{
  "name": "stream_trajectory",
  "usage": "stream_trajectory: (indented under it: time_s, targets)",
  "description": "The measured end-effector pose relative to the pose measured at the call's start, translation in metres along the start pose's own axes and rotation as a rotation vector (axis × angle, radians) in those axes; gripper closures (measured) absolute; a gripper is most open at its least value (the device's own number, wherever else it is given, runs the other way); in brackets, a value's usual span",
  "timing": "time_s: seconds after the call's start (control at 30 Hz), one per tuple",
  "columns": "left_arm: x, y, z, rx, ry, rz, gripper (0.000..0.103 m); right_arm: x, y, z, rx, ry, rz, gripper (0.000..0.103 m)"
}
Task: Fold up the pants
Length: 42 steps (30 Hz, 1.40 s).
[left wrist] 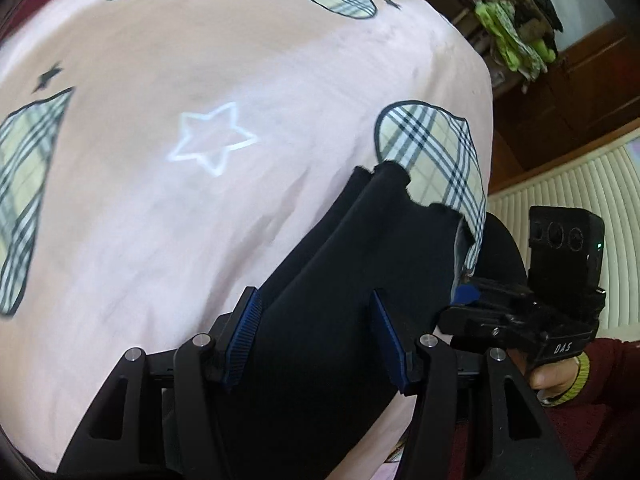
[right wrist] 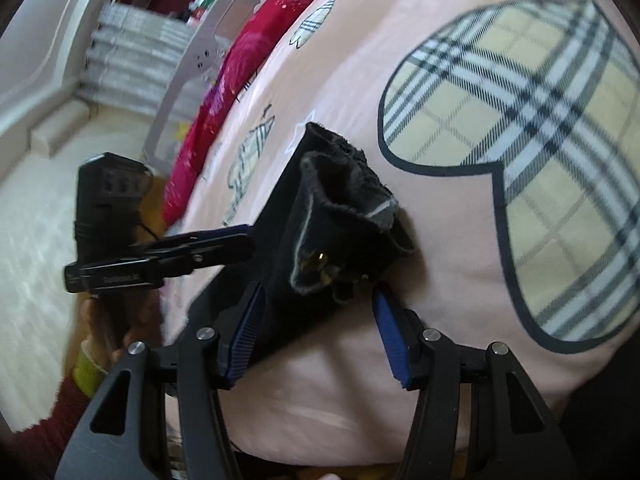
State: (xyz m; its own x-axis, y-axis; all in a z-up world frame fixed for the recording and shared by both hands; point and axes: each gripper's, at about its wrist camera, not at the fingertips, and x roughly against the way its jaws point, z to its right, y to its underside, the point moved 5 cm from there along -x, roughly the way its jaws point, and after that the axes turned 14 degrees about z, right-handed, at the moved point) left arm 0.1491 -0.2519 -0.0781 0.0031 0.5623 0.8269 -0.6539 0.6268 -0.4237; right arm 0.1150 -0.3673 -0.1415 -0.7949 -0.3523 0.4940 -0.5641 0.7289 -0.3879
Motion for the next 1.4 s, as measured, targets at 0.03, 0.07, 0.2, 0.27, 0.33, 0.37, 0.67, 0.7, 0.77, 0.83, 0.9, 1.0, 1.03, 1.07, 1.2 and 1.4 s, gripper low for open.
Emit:
stream_trajectory:
  time_s: [0.03, 0.07, 0.2, 0.27, 0.33, 0.37, 0.67, 0.7, 0.77, 0.83, 0.9, 1.0, 1.03, 1.07, 1.2, 1.4]
  targets:
    - [-0.006, -0.003, 0.002, -0.006, 0.008, -0.009, 0.046, -0.001, -0.001, 0.002, -0.013, -0.005, 0.009, 0.047]
    - [-0.014, -0.007, 0.005, -0.014, 0.008, -0.021, 0.046, -0.002, -0.002, 0.005, -0.024, -0.005, 0.014, 0.060]
    - [-0.038, -0.014, 0.020, -0.057, 0.035, -0.057, 0.051, 0.002, -0.004, 0.016, -0.023, 0.006, 0.017, 0.089]
    - [-0.049, -0.018, 0.032, -0.096, 0.053, -0.071, 0.058, 0.004, -0.005, 0.018, -0.033, -0.024, 0.021, 0.090]
    - [-0.055, -0.019, 0.037, -0.126, 0.049, -0.072, 0.072, 0.005, -0.006, 0.014, 0.001, -0.033, 0.022, 0.090]
    - [-0.058, -0.021, 0.039, -0.131, 0.054, -0.064, 0.079, 0.004, -0.005, 0.012, 0.017, -0.036, 0.022, 0.090]
    - [-0.025, -0.023, 0.039, -0.069, 0.124, 0.070, 0.098, 0.007, -0.010, -0.009, 0.071, -0.109, 0.040, 0.091]
    - [-0.017, -0.023, 0.040, -0.066, 0.128, 0.090, 0.098, 0.007, -0.011, -0.015, 0.076, -0.128, 0.041, 0.091]
    - [0.004, -0.023, 0.043, -0.065, 0.134, 0.138, 0.098, 0.009, -0.014, -0.028, 0.097, -0.171, 0.043, 0.091]
    - [0.028, -0.023, 0.040, -0.056, 0.144, 0.179, 0.098, 0.012, -0.015, -0.047, 0.133, -0.221, 0.041, 0.091]
    - [0.056, -0.019, 0.035, -0.040, 0.149, 0.224, 0.098, 0.013, -0.015, -0.061, 0.153, -0.260, 0.039, 0.091]
    - [0.091, -0.009, 0.030, -0.024, 0.140, 0.278, 0.098, 0.014, -0.010, -0.085, 0.180, -0.333, 0.016, 0.091]
    - [0.100, -0.005, 0.029, -0.019, 0.136, 0.292, 0.098, 0.013, -0.007, -0.094, 0.194, -0.351, 0.006, 0.091]
    - [0.109, -0.001, 0.028, -0.014, 0.131, 0.309, 0.098, 0.010, -0.003, -0.104, 0.212, -0.373, -0.010, 0.091]
    - [0.141, 0.021, 0.017, 0.025, 0.108, 0.369, 0.098, 0.001, 0.013, -0.133, 0.269, -0.428, -0.061, 0.091]
    - [0.167, 0.058, -0.015, 0.130, 0.083, 0.425, 0.099, -0.026, 0.038, -0.161, 0.334, -0.468, -0.164, 0.091]
